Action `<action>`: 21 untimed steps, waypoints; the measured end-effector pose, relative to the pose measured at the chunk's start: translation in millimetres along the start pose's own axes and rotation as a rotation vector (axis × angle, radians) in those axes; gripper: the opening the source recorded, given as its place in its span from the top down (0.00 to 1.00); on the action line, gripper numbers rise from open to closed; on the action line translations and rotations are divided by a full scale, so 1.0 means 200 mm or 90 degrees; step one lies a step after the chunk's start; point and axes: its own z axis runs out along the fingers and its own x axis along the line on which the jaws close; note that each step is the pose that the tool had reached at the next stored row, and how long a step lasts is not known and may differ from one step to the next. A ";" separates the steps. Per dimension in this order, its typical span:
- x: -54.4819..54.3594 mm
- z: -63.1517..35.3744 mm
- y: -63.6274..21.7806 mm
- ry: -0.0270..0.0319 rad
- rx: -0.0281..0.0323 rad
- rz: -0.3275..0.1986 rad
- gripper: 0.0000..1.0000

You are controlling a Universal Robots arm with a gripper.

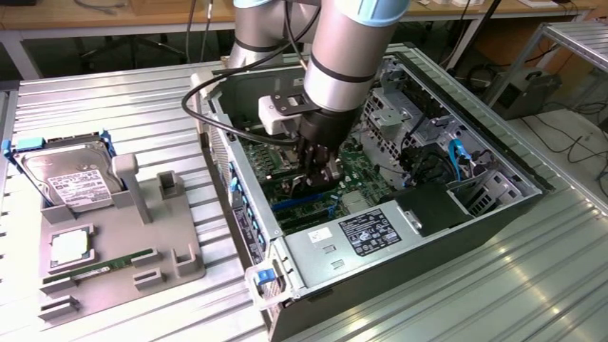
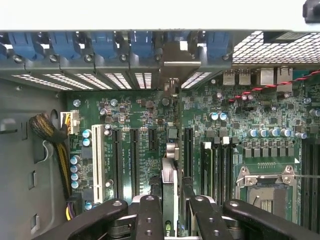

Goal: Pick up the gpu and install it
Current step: 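Press down on the gpu until it lock into place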

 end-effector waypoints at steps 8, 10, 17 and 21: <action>0.00 0.019 -0.001 0.0004 -0.0004 -0.011 0.74; 0.00 0.025 -0.001 0.0004 -0.0004 -0.011 0.74; 0.00 0.055 -0.002 0.0005 -0.0005 -0.011 0.74; 0.00 0.058 -0.002 0.0005 -0.0007 -0.011 0.74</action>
